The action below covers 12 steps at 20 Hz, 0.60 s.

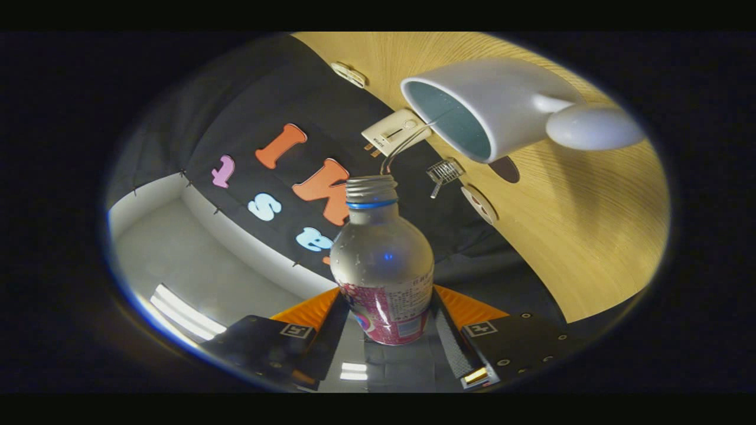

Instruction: Take the bottle from table, then pour the juice into the cup, finally place the bottle on the coaster

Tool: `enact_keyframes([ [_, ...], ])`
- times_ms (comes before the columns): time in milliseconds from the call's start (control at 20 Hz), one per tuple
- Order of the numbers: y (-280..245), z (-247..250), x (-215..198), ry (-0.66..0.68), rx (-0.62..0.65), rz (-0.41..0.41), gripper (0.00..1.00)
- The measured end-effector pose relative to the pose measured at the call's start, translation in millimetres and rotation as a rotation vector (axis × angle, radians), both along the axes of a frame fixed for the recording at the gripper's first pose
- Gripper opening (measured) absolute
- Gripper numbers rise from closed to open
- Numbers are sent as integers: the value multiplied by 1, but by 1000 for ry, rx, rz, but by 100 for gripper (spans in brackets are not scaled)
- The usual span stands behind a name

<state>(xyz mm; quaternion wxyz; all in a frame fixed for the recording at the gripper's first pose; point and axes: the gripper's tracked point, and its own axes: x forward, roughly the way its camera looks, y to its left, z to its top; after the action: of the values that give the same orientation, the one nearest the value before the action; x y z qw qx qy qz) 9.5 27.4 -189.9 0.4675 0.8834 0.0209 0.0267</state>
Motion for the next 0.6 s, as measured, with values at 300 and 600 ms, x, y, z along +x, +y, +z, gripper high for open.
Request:
enact_keyframes([
  [300, -3, 5, 2, -23, 19, -26, 77],
  [600, -4, 6, 3, -21, 51, -42, 77],
])
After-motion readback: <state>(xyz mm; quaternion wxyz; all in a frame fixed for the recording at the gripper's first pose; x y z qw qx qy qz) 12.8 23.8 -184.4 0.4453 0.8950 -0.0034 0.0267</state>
